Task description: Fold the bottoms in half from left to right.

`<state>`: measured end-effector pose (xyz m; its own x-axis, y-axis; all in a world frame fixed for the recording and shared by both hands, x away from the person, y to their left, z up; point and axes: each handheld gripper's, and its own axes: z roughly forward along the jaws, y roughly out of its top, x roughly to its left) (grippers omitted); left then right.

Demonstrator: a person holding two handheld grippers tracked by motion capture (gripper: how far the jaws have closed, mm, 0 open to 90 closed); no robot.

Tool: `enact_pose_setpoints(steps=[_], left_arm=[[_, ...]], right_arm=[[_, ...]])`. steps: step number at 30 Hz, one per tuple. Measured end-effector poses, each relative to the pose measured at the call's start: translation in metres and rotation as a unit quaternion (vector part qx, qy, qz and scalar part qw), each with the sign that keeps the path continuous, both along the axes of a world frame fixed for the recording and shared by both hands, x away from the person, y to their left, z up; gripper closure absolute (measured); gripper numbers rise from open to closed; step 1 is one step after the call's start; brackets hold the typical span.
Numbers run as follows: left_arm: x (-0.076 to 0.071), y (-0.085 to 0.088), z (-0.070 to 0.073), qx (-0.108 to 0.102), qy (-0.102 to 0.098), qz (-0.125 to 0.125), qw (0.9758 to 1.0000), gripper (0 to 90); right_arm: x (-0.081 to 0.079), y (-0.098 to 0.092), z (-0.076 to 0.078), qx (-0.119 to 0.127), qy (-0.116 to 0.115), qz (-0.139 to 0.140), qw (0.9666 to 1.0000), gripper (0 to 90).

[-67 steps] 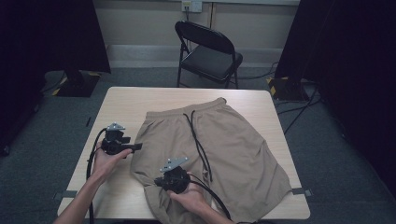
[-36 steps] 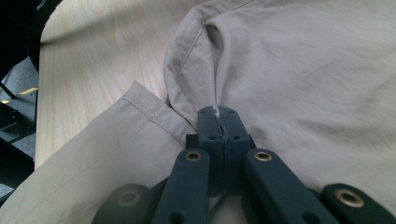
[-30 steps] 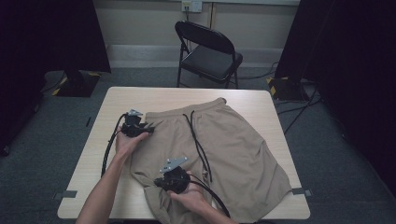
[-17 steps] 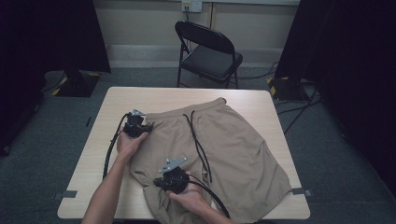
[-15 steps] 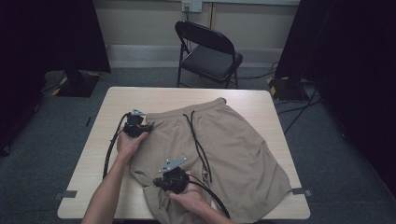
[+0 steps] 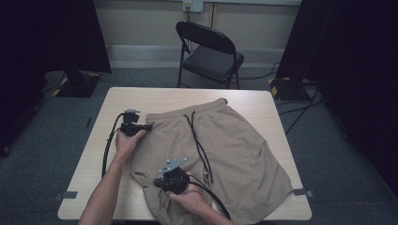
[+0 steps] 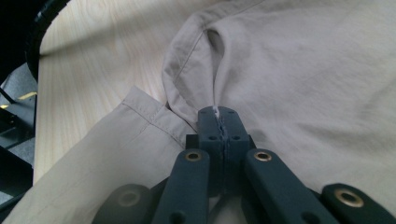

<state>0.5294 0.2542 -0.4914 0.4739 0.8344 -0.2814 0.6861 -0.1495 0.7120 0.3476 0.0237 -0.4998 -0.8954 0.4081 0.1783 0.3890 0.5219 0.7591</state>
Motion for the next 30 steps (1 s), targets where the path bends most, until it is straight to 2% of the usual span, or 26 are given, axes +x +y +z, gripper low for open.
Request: enact_pose_setpoints(steps=[5, 6, 12, 16, 17, 18, 19, 20, 22, 26, 28, 29, 30], left_arm=[[-0.003, 0.007, 0.009, -0.009, -0.006, -0.001, 0.9999, 89.0], [-0.004, 0.009, 0.012, -0.018, -0.008, 0.000, 0.9998, 89.0], [-0.006, 0.014, 0.020, -0.027, -0.013, 0.002, 0.9996, 89.0], [-0.008, 0.015, 0.031, -0.035, -0.023, -0.008, 0.9991, 89.0], [-0.009, 0.018, 0.038, -0.043, -0.029, -0.008, 0.9986, 89.0], [-0.009, 0.018, 0.038, -0.043, -0.029, -0.008, 0.9986, 89.0], [-0.010, 0.020, 0.045, -0.047, -0.036, -0.007, 0.9982, 89.0], [-0.010, 0.020, 0.045, -0.047, -0.036, -0.007, 0.9982, 89.0], [-0.012, 0.024, 0.051, -0.060, -0.041, -0.005, 0.9973, 88.9], [-0.012, 0.025, 0.057, -0.060, -0.044, -0.007, 0.9972, 89.0], [-0.014, 0.024, 0.066, -0.063, -0.052, -0.013, 0.9966, 89.0], [-0.014, 0.024, 0.066, -0.063, -0.052, -0.013, 0.9966, 89.0], [-0.015, 0.023, 0.073, -0.063, -0.058, -0.016, 0.9962, 88.9]], right_arm=[[-0.001, 0.000, 0.007, 0.016, -0.001, -0.002, 0.9999, 89.9], [-0.002, 0.000, 0.012, 0.024, -0.003, 0.000, 0.9997, 89.9], [-0.004, -0.004, 0.029, 0.050, -0.011, -0.001, 0.9987, 90.0], [-0.004, -0.009, 0.040, 0.066, -0.019, -0.005, 0.9976, 90.0], [-0.003, -0.012, 0.044, 0.075, -0.019, -0.010, 0.9970, 90.0], [-0.003, -0.012, 0.044, 0.075, -0.019, -0.010, 0.9970, 90.0], [-0.001, -0.016, 0.048, 0.084, -0.021, -0.015, 0.9961, 90.0], [-0.001, -0.016, 0.048, 0.084, -0.021, -0.015, 0.9961, 90.0], [0.000, -0.020, 0.055, 0.094, -0.024, -0.019, 0.9951, 90.0], [0.000, -0.024, 0.064, 0.104, -0.030, -0.022, 0.9939, 90.0], [0.000, -0.026, 0.071, 0.110, -0.037, -0.022, 0.9930, 90.0], [0.000, -0.027, 0.073, 0.110, -0.039, -0.023, 0.9929, 90.0], [0.000, -0.028, 0.076, 0.112, -0.041, -0.023, 0.9926, 90.0]])
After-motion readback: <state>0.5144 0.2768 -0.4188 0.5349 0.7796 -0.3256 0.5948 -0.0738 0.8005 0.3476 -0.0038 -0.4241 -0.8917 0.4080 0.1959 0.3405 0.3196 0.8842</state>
